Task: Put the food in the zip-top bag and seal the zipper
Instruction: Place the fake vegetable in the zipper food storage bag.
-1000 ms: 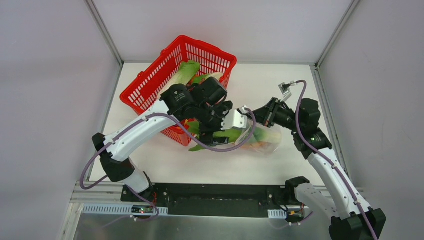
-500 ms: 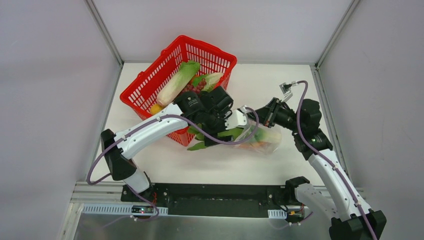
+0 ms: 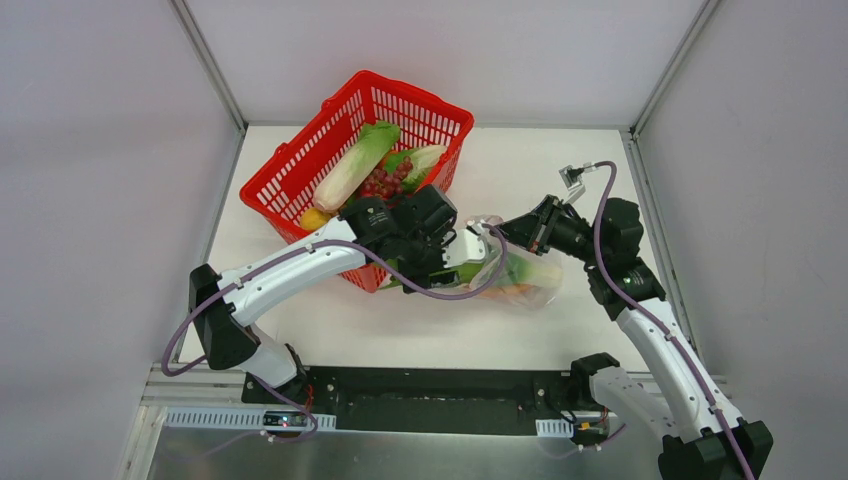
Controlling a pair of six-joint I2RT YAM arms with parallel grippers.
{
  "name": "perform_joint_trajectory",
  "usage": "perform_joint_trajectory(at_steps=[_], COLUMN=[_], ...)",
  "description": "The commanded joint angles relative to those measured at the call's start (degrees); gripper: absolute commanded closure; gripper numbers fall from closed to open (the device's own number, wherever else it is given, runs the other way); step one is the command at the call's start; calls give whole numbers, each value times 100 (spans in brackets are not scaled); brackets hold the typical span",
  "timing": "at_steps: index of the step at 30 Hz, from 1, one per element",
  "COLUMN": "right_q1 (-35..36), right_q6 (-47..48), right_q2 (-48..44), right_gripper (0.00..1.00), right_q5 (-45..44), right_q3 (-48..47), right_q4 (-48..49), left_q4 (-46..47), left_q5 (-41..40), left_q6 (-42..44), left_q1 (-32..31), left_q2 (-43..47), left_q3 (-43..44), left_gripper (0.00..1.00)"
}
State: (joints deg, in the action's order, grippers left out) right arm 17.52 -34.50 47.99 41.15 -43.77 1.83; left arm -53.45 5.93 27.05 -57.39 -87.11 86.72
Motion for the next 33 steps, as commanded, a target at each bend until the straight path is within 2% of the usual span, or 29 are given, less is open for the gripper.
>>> perform_joint_trajectory(at_steps=[1,5,8,11,15,19,29,31,33], right_q1=[22,27,30,24,29,30,45,49,50], right_q6=[-138,-145,-132,-127,-138,-136,-333,-373,-440], right_q2=[-81,-131,-150,-143,-117,-68,-19,3,16], right_gripper=[100,100,100,100,100,100,100,100,100], right_q5=[54,31,3,-31,-67,-19,-132,-184,-254], right_q3=[-122,-104,-61,-21,1,-2,114,134,199], right_q4=[560,564,564,565,586,626,975,1016,1119], left_q4=[-261,-411,-304,5,196,-139,-1179,-1384,-1473], left_q5=[328,442,470,376,461,492,695,557,471], left_q6=[34,-34,-154,-423,-808,-1178,-1322,-1345,-1367], left_q1=[4,34,92,147,156,154,139,140,137], left_q2=[-14,-94,-59,62,79,-359,-1654,-1775,-1879], left_q3=[141,348,441,458,661,1380,2900,3062,3257], left_gripper=[43,73,90,98,100,100,99,97,91])
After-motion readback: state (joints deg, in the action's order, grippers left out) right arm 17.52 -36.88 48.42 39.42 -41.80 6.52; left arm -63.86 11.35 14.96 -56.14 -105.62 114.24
